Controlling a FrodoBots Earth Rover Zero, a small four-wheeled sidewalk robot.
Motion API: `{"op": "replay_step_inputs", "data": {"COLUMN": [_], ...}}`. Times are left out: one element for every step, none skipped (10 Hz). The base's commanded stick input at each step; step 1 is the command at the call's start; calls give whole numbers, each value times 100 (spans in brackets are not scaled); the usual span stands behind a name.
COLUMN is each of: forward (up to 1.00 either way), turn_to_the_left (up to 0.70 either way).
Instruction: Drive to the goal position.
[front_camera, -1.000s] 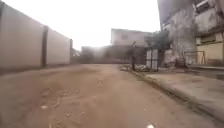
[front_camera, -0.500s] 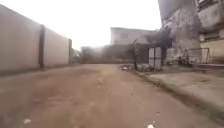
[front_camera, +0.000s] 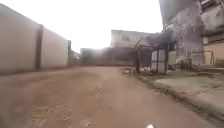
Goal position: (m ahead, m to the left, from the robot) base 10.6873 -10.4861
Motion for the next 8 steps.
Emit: {"op": "replay_step_inputs", "data": {"forward": [70,70,70,70,70,70,70,70], "turn_to_the_left": [0,0,0,0,0,0,0,0]}}
